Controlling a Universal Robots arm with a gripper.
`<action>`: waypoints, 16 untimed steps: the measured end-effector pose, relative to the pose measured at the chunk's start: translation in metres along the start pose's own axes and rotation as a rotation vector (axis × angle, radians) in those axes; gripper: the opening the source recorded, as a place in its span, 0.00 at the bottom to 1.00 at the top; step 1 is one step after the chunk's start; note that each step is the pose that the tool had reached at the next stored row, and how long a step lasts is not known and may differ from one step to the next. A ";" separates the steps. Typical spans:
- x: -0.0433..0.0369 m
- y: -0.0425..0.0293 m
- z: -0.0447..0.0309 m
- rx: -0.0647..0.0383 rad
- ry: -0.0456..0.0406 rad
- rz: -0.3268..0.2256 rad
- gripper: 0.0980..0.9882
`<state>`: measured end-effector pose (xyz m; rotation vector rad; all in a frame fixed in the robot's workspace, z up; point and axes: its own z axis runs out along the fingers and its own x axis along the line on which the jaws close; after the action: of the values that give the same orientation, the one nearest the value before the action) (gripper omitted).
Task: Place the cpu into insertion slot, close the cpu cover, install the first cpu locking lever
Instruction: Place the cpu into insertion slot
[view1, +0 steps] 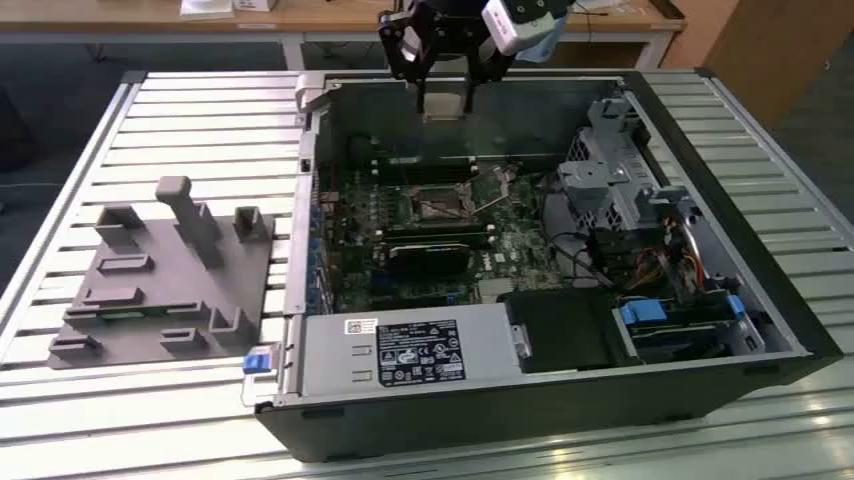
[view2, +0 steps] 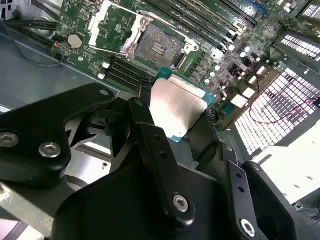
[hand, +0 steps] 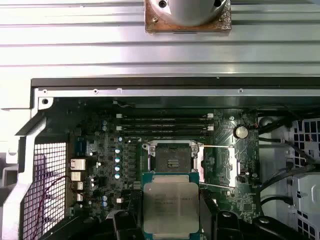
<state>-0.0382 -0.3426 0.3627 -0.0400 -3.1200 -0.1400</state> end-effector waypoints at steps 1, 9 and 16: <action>0.0000 0.0000 0.0000 0.000 0.0000 0.000 0.50; 0.0000 0.0000 0.0000 0.000 -0.0002 0.002 0.50; 0.0000 0.0000 0.0005 -0.001 -0.0068 0.077 0.50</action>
<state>-0.0382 -0.3426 0.3622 -0.1612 -3.1195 -0.1407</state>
